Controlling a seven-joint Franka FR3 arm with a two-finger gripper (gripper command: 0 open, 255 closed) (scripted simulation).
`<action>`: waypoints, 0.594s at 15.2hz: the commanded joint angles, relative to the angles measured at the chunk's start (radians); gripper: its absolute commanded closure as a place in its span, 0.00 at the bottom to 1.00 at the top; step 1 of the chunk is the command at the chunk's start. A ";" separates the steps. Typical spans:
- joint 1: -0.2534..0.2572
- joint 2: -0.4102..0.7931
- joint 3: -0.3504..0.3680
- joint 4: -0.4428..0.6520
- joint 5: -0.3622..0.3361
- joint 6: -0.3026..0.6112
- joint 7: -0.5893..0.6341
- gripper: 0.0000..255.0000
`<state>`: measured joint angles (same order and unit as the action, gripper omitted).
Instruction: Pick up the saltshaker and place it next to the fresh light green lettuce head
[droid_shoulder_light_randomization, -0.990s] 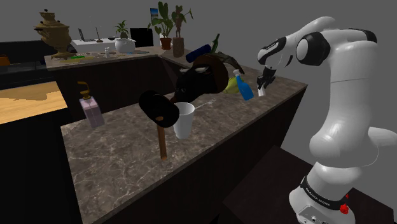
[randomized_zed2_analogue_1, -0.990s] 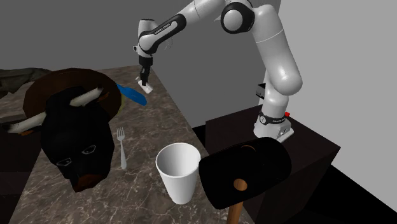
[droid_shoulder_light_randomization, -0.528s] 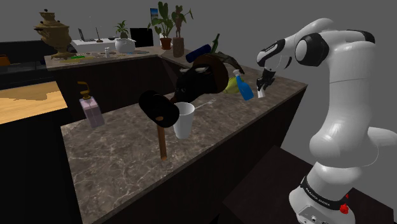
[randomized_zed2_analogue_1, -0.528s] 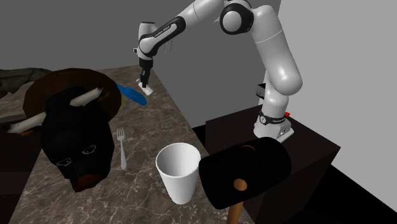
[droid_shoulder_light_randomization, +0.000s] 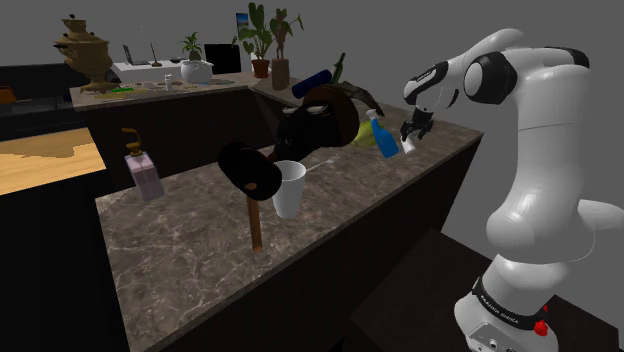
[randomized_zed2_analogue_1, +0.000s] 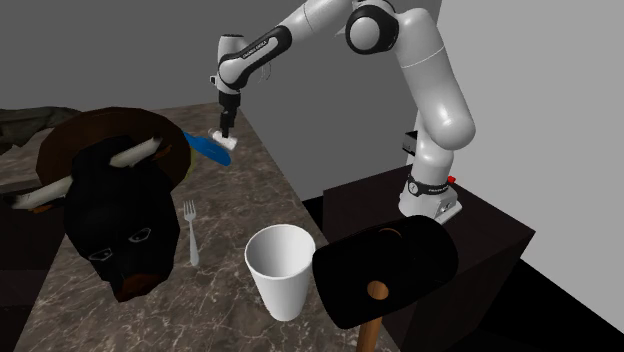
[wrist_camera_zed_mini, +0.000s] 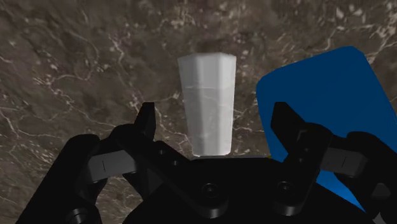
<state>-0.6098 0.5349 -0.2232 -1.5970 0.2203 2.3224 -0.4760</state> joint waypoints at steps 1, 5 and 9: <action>0.003 -0.023 -0.004 -0.003 -0.006 -0.020 0.003 0.00; 0.009 -0.083 -0.015 -0.002 -0.024 -0.080 0.014 0.00; 0.009 -0.083 -0.015 -0.002 -0.024 -0.080 0.014 0.00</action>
<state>-0.6010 0.4519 -0.2379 -1.5993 0.1965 2.2435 -0.4627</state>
